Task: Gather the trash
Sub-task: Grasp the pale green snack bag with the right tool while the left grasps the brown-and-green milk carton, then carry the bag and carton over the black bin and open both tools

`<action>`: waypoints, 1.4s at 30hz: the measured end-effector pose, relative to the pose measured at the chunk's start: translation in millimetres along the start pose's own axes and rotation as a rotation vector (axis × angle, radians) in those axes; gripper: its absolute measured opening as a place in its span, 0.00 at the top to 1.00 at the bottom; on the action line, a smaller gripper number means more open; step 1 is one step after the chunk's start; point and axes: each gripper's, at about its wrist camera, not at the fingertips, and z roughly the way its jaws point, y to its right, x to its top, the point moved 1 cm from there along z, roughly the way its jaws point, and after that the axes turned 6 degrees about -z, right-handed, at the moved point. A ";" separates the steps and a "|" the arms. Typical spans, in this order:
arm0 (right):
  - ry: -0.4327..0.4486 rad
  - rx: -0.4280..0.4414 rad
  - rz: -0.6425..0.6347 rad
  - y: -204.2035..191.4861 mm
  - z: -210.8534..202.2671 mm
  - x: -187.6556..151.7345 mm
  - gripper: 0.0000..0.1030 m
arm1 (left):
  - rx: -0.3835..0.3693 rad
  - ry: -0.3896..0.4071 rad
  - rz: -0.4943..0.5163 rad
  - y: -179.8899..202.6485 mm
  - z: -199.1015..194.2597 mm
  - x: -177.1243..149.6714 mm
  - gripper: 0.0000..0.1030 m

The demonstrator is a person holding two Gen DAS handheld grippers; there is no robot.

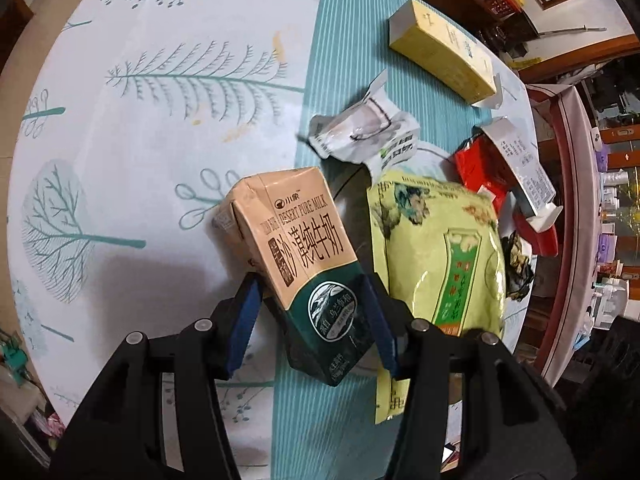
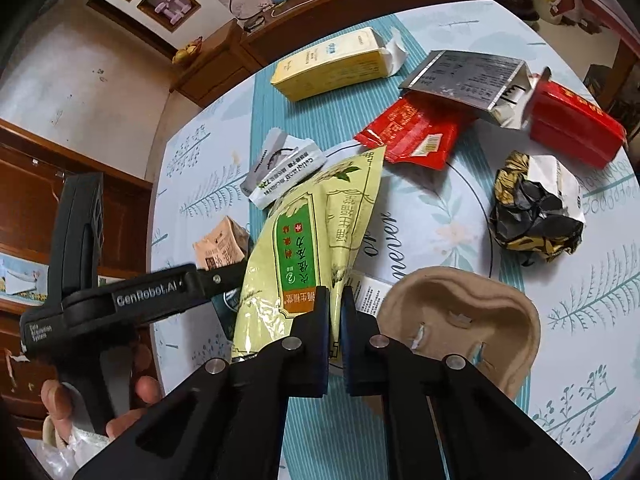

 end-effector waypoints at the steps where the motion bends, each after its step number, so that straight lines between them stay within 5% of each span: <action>1: 0.001 -0.001 0.007 2.2 -0.4 -1.0 0.95 | -0.005 0.004 -0.006 1.0 -0.2 1.3 0.50; 8: 0.008 0.015 0.042 14.3 -3.7 -6.4 0.96 | -0.031 -0.014 -0.082 -6.5 20.2 3.1 0.49; 25: 0.071 0.069 0.015 -0.8 -39.6 -31.8 0.97 | -0.010 0.064 0.049 -20.9 -20.2 -57.5 0.59; 34: 0.091 0.116 -0.038 -3.0 -96.9 -108.4 0.97 | -0.040 0.122 0.113 -31.5 -73.8 -153.4 0.58; 42: 0.060 0.163 -0.125 6.8 -155.6 -213.9 0.97 | -0.052 0.173 0.138 -32.5 -104.4 -286.1 0.58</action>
